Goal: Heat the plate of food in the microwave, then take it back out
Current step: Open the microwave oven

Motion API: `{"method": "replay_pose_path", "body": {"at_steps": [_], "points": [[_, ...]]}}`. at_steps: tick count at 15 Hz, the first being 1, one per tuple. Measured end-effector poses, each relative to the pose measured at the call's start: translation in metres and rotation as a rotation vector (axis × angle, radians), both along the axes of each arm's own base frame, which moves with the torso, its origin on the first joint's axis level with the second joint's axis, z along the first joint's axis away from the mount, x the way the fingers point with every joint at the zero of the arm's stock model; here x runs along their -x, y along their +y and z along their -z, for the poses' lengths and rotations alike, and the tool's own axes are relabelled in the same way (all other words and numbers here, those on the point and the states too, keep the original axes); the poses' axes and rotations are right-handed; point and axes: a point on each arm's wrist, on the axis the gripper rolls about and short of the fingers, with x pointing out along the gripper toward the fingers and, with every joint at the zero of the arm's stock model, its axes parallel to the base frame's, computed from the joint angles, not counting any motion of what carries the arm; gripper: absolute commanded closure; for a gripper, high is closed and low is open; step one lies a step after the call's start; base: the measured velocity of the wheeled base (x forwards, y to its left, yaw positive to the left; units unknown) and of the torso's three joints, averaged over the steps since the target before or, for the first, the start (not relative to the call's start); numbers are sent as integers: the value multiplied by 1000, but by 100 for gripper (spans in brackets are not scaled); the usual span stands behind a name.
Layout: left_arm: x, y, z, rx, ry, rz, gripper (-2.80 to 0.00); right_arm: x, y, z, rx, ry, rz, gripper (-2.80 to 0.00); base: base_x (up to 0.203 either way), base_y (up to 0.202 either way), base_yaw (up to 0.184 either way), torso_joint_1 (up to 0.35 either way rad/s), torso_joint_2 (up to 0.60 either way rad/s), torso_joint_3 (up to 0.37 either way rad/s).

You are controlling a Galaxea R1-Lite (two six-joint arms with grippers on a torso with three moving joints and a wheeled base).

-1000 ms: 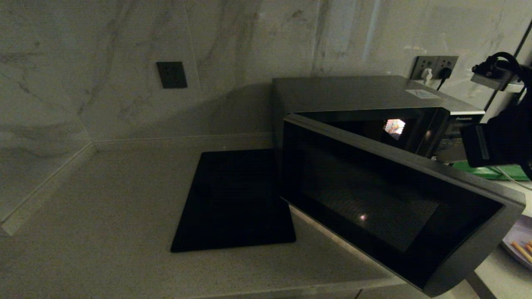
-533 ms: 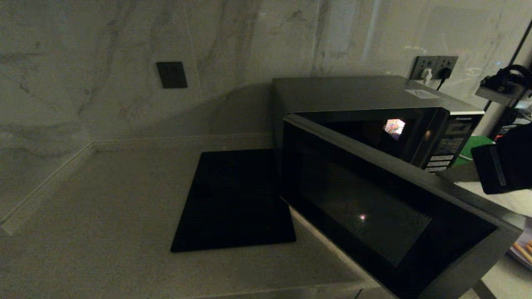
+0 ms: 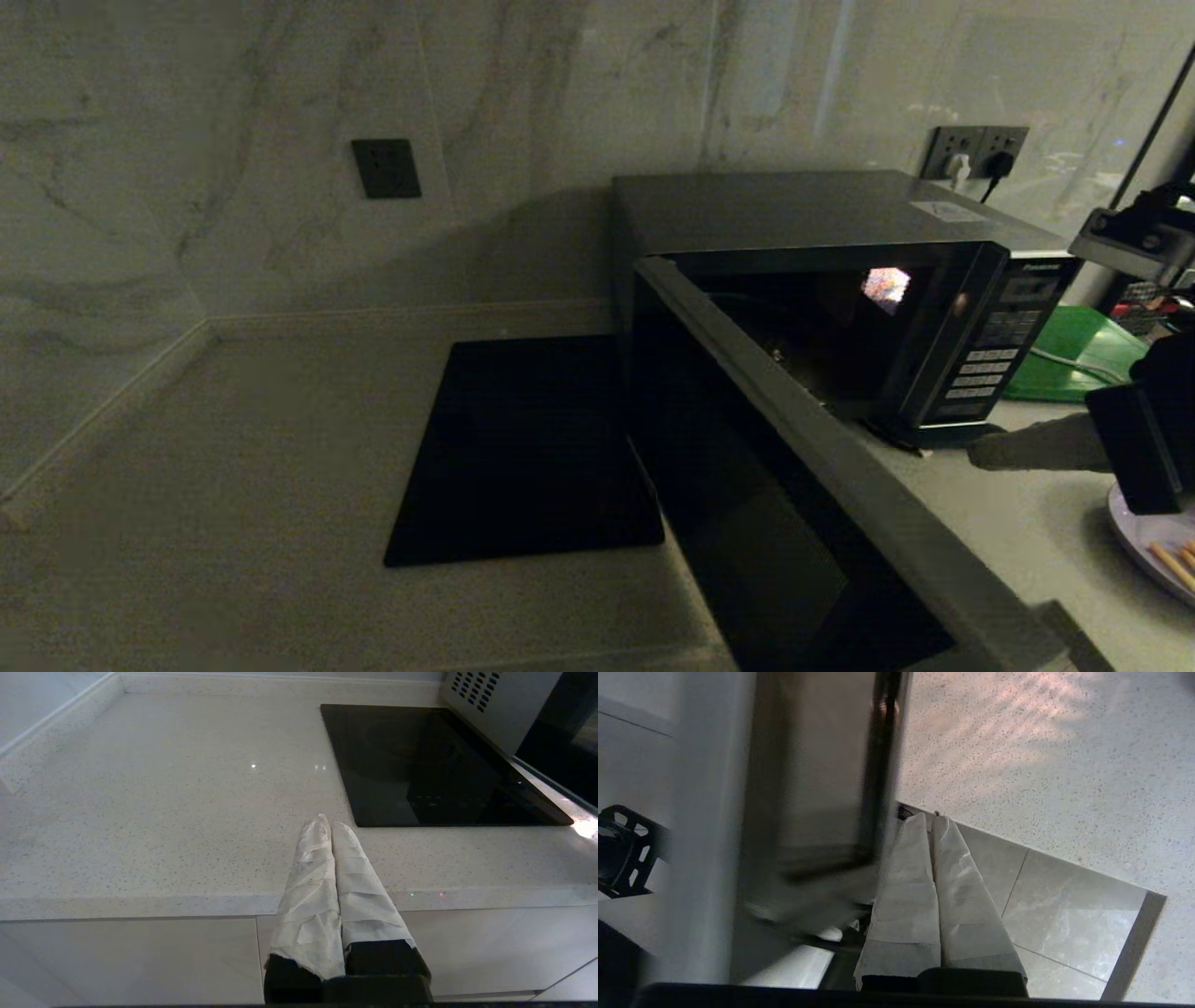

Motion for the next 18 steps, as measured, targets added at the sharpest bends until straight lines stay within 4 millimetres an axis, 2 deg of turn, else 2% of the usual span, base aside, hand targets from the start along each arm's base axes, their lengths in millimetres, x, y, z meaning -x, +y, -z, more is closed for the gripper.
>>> {"method": "replay_pose_path", "body": {"at_steps": [6, 18], "points": [[0, 0, 0, 0, 0, 0, 0, 8, 5, 2, -68, 43, -108, 0, 0, 0, 0, 0, 0, 0], [0, 0, 0, 0, 0, 0, 0, 15, 4, 3, -123, 105, -179, 0, 0, 0, 0, 0, 0, 0]]}}
